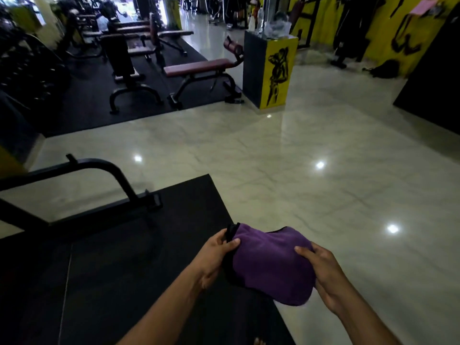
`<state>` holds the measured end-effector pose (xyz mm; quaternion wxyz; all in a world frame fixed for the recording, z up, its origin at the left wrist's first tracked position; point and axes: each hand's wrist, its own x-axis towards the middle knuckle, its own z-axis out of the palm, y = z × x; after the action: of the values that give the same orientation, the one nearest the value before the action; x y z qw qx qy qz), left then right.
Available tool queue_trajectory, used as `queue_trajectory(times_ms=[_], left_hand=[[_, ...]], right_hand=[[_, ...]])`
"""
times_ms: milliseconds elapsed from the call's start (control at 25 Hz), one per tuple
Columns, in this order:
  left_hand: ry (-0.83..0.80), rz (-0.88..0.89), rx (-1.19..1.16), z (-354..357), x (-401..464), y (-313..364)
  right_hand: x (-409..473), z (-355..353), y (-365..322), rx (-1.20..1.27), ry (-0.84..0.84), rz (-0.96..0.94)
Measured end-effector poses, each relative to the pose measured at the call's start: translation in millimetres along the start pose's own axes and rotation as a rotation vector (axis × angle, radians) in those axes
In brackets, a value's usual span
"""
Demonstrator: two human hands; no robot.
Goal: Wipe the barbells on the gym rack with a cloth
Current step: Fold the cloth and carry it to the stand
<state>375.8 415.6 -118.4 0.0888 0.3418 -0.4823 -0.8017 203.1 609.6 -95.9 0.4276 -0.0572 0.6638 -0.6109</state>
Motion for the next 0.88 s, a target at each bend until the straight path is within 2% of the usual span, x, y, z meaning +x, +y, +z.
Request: queue_trajectory(times_ms=[160, 280, 360, 520, 640, 720, 800, 880], left_hand=[[0.013, -0.102, 0.077, 21, 81, 31], [0.030, -0.102, 0.102, 31, 144, 58], [-0.030, -0.092, 0.067, 28, 191, 80], [-0.260, -0.103, 0.089, 16, 296, 120], [-0.214, 0.068, 0.107, 25, 383, 186], [-0.093, 0.277, 0.121, 34, 434, 246], [-0.054, 0.475, 0.188, 40, 475, 303], [-0.014, 0.530, 0.276, 38, 521, 355]], right_hand=[[77, -22, -48, 0.007, -0.021, 0.059], [143, -36, -84, -0.032, -0.044, 0.062], [189, -40, -106, -0.052, -0.031, 0.067], [285, -42, -159, -0.077, -0.006, 0.017], [368, -36, -226, -0.097, -0.033, -0.174], [413, -32, -285, -0.102, -0.066, -0.347], [448, -30, -338, -0.142, -0.135, -0.508], [487, -28, -379, -0.229, -0.174, -0.556]])
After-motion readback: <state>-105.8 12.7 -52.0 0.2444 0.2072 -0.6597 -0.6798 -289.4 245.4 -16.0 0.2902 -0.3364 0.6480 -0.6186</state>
